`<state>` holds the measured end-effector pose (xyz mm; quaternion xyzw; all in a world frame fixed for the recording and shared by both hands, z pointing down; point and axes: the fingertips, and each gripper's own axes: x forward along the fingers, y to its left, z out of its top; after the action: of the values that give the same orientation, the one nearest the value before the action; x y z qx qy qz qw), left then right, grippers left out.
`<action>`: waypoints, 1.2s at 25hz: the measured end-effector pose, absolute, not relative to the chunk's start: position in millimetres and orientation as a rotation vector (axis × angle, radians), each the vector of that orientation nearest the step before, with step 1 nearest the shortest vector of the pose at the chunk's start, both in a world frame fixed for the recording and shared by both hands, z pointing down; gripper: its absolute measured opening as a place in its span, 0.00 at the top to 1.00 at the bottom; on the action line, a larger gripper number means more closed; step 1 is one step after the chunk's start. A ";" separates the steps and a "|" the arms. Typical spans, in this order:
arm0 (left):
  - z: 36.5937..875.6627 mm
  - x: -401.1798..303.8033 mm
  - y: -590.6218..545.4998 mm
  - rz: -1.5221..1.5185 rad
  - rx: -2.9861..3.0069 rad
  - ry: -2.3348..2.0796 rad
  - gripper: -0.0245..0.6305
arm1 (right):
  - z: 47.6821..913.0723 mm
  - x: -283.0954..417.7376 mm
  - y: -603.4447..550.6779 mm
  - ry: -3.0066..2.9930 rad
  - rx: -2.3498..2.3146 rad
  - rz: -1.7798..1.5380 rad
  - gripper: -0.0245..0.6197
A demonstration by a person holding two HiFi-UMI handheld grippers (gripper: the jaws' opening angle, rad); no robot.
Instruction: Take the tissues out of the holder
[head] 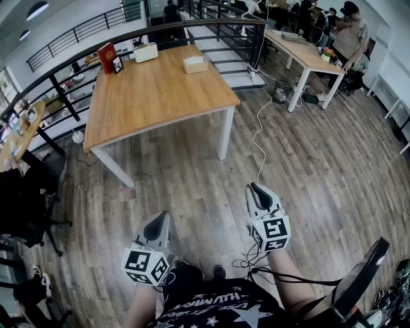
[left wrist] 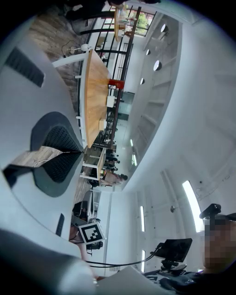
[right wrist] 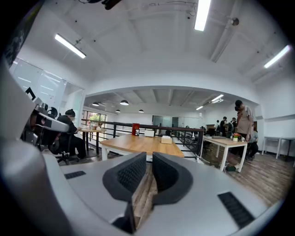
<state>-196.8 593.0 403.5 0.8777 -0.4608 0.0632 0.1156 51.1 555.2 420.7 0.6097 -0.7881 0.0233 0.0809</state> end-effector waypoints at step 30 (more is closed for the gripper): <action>396.4 -174.3 638.9 0.168 2.553 -1.377 0.94 | 416.9 68.2 616.2 -2.478 1.769 0.106 0.89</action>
<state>-174.3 638.9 396.4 0.8726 -0.4707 0.0574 0.1175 68.2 616.2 416.9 0.5799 -0.8125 0.0348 0.0476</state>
